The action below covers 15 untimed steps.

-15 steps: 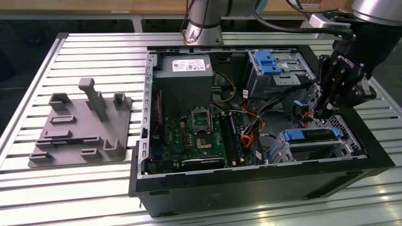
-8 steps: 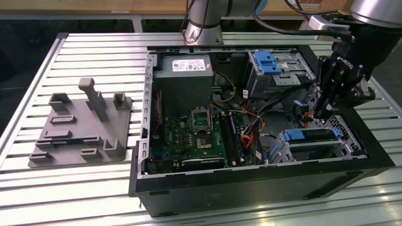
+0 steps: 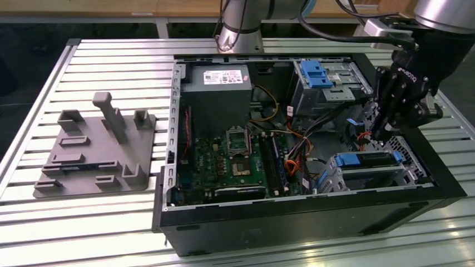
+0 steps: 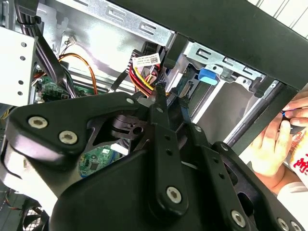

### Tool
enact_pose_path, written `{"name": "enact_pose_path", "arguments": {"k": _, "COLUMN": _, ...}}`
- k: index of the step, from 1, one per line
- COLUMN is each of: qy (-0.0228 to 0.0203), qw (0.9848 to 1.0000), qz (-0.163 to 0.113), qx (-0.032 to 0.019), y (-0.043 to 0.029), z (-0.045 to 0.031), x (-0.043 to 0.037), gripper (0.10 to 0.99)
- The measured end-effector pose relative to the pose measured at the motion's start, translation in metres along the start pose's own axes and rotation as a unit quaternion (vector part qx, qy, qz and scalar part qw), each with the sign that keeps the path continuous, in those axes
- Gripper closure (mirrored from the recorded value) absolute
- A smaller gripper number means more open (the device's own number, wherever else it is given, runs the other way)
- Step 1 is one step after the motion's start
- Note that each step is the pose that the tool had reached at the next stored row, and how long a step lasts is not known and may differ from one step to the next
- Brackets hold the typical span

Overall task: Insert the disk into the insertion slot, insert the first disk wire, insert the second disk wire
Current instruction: 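Insert the first disk wire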

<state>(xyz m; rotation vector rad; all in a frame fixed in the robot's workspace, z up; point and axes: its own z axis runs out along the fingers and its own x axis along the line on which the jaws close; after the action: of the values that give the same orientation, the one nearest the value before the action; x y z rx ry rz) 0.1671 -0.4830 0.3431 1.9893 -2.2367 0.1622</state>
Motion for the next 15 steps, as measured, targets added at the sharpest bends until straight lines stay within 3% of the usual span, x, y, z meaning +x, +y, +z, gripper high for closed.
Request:
{"name": "enact_pose_path", "arguments": {"k": 3, "qy": 0.0000, "qw": 1.0000, "qz": 0.000, "qx": 0.0000, "y": 0.0000, "z": 0.0003, "x": -0.0001, "gripper": 0.843}}
{"name": "enact_pose_path", "arguments": {"k": 5, "qy": 0.0000, "qw": 1.0000, "qz": 0.000, "qx": 0.0001, "y": 0.0000, "z": 0.0005, "x": -0.0001, "gripper": 0.922}}
{"name": "enact_pose_path", "arguments": {"k": 12, "qy": 0.0001, "qw": 1.0000, "qz": 0.000, "qx": 0.0001, "y": -0.0001, "z": 0.0007, "x": -0.0001, "gripper": 0.922}}
{"name": "enact_pose_path", "arguments": {"k": 15, "qy": 0.0005, "qw": 1.0000, "qz": -0.003, "qx": -0.0030, "y": -0.0026, "z": 0.0007, "x": -0.0005, "gripper": 0.922}}
